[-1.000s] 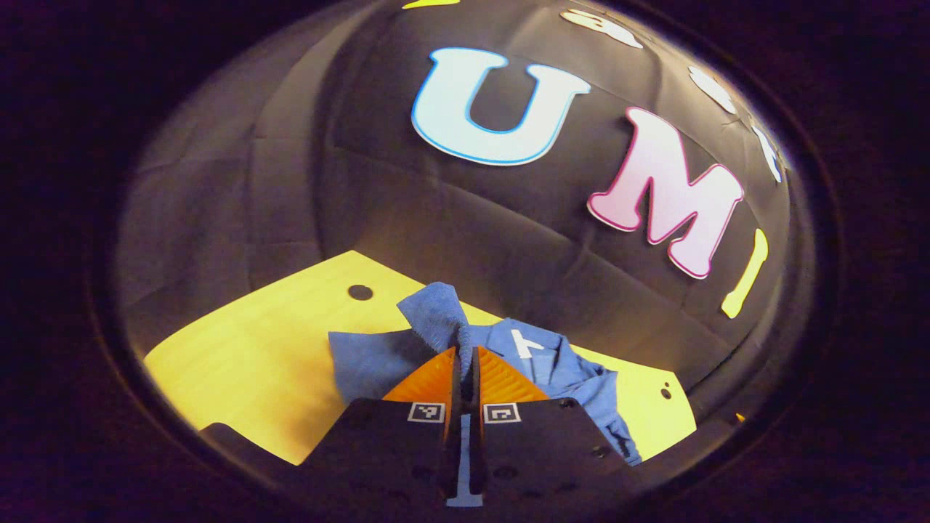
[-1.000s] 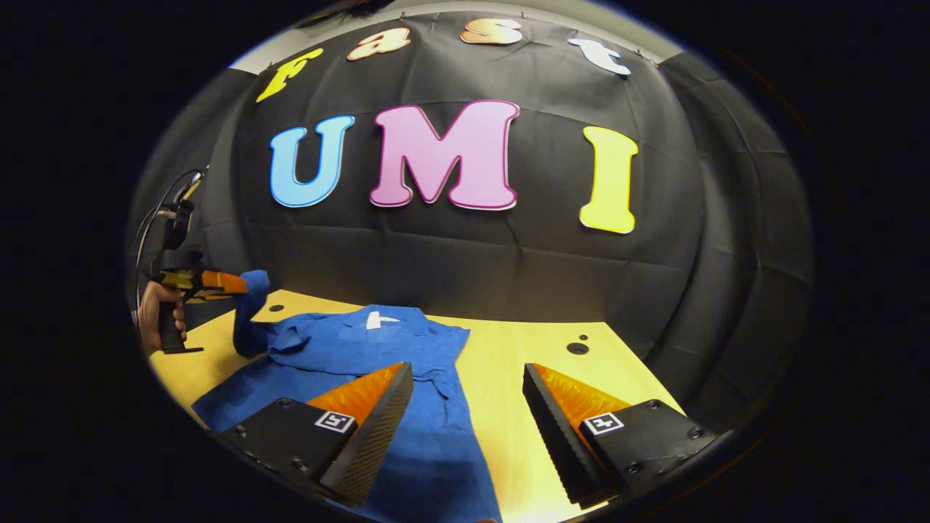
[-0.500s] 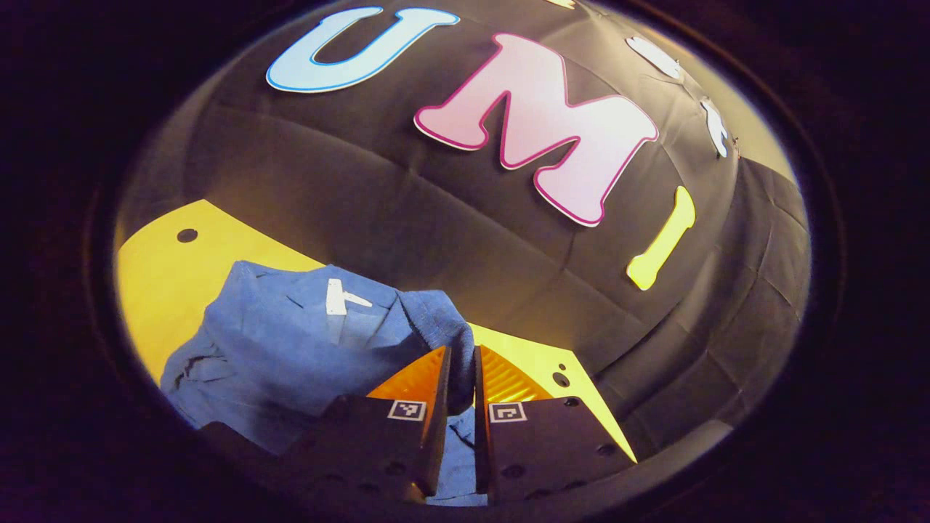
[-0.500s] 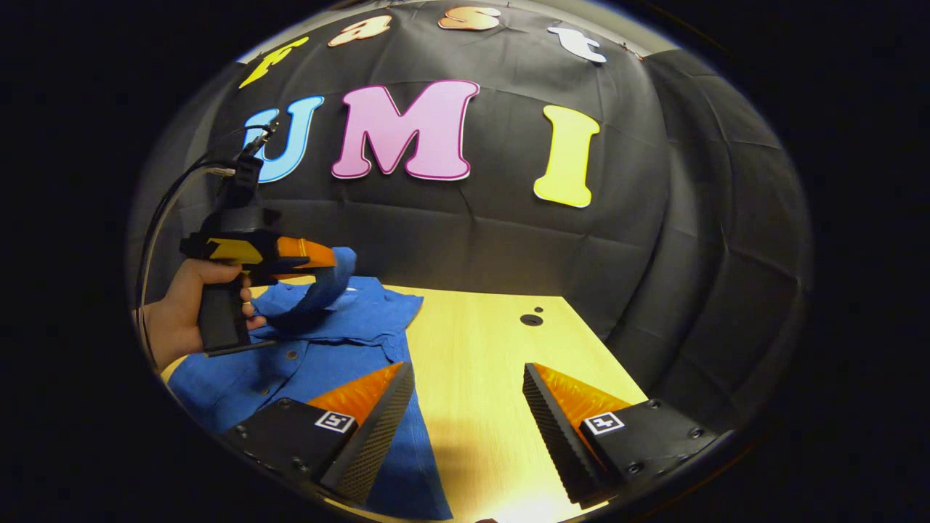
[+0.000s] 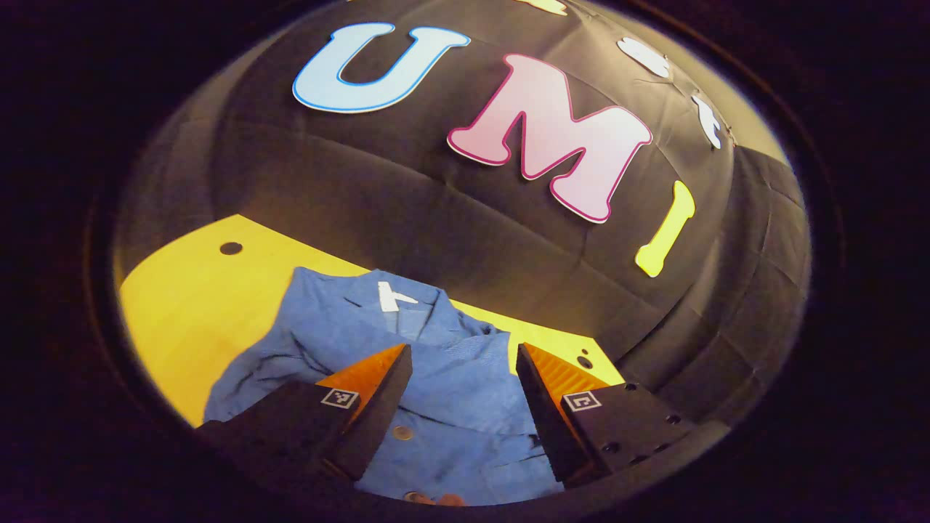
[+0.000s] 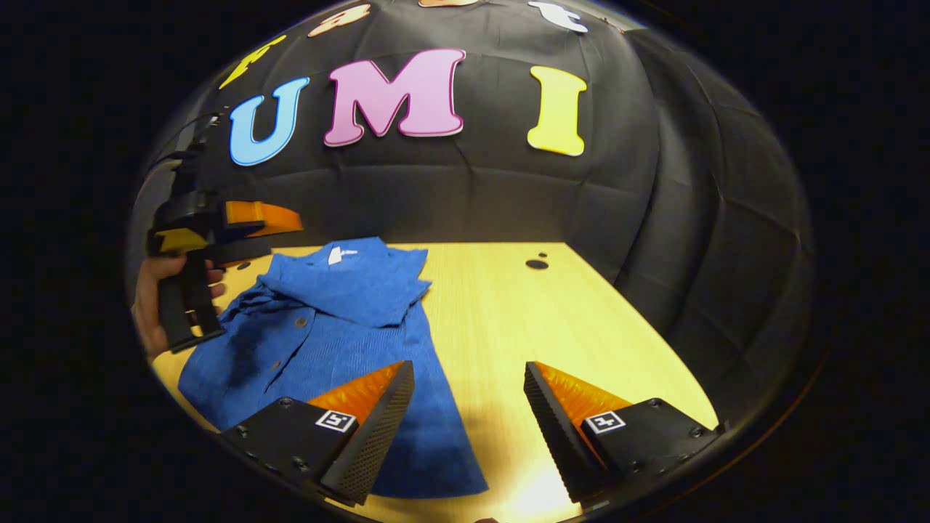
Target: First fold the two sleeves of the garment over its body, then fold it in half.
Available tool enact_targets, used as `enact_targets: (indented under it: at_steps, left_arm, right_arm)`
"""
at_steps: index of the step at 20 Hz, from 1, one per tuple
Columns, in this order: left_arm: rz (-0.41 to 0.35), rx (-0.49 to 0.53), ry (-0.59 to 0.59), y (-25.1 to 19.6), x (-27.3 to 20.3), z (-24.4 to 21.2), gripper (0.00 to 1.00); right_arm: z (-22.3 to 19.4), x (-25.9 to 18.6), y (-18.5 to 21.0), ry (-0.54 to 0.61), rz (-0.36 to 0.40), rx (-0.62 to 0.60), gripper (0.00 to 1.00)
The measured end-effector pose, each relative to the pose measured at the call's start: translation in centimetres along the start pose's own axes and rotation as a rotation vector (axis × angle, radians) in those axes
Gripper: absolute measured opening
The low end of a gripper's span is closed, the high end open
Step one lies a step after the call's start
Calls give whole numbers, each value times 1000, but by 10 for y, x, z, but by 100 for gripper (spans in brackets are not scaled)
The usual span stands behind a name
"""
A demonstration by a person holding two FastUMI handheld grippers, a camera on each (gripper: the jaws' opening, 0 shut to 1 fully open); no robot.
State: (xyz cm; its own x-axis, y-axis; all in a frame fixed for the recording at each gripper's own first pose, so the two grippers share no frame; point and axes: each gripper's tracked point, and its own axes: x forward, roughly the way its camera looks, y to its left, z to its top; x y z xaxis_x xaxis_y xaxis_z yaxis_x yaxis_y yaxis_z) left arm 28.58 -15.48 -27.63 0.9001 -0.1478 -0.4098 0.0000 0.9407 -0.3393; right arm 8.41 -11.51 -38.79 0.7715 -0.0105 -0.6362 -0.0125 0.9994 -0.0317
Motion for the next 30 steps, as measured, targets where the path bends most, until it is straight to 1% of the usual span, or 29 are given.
enact_targets:
  at_steps: [1, 3, 4, 7, 8, 9, 10, 12, 15, 16, 17, 18, 19, 20, 21, 22, 23, 24, 25, 26, 27, 28, 29, 30]
  left_arm:
    - [43, 39, 17, 24, -22, -7, 80]
    - [128, 92, 61, 67, -67, -25, 89]
    - [162, 103, 91, 90, -89, -36, 84]
    - [234, 100, 210, 133, -151, -80, 85]
    - [272, 103, 259, 148, -167, -97, 85]
    - [307, 106, 308, 160, -182, -114, 89]
    - [327, 100, 351, 168, -193, -130, 85]
    - [343, 82, 425, 173, -209, -158, 84]
    - [345, 52, 480, 168, -214, -182, 85]
    - [346, 45, 492, 166, -212, -186, 82]
    - [351, 42, 510, 164, -213, -191, 85]
    - [367, 62, 517, 165, -214, -195, 85]
    - [368, 94, 526, 165, -213, -198, 85]
    - [377, 129, 538, 165, -214, -199, 84]
    - [368, 132, 535, 160, -209, -200, 84]
    - [364, 121, 540, 153, -208, -199, 83]
    - [356, 110, 536, 150, -204, -198, 71]
    - [357, 98, 534, 148, -201, -200, 65]
    - [370, 83, 529, 147, -201, -199, 52]
    - [368, 63, 518, 144, -199, -199, 45]
    - [339, 44, 516, 138, -195, -200, 31]
    - [310, 29, 514, 130, -194, -200, 31]
    - [299, 19, 511, 126, -197, -199, 31]
    - [319, -17, 505, 127, -193, -203, 19]
  right_arm:
    - [-8, -2, 2, 22, -1, 1, 98]
    - [-27, -7, 7, 70, -4, 2, 98]
    - [-36, -10, 9, 93, -4, 3, 98]
    - [-63, -20, 9, 159, -23, -8, 98]
    - [-70, -22, 7, 178, -34, -16, 98]
    - [-78, -23, 5, 195, -45, -24, 98]
    - [-85, -23, 4, 223, -50, -25, 98]
    - [-98, -24, 3, 263, -59, -9, 99]
    - [-110, -24, 2, 285, -81, -30, 99]
    - [-111, -23, 3, 290, -76, -28, 99]
    - [-109, -22, 3, 275, -77, -25, 99]
    - [-110, -20, 4, 281, -77, -23, 98]
    - [-110, -21, 4, 283, -73, -13, 97]
    - [-110, -20, 5, 286, -67, 11, 97]
    - [-114, -20, 9, 302, -43, 50, 97]
    - [-114, -21, 11, 312, -44, 79, 96]
    - [-109, -17, 10, 295, -37, 79, 94]
    - [-115, -18, 12, 324, -19, 60, 82]
    - [-114, -17, 16, 321, 2, 51, 72]
    - [-113, -16, 24, 321, 31, 49, 64]
    - [-115, -18, 29, 330, 45, 34, 42]
    - [-113, -17, 31, 318, 53, 14, 19]
    - [-113, -16, 30, 317, 55, -17, 16]
    - [-114, -16, 30, 314, 58, -39, 14]
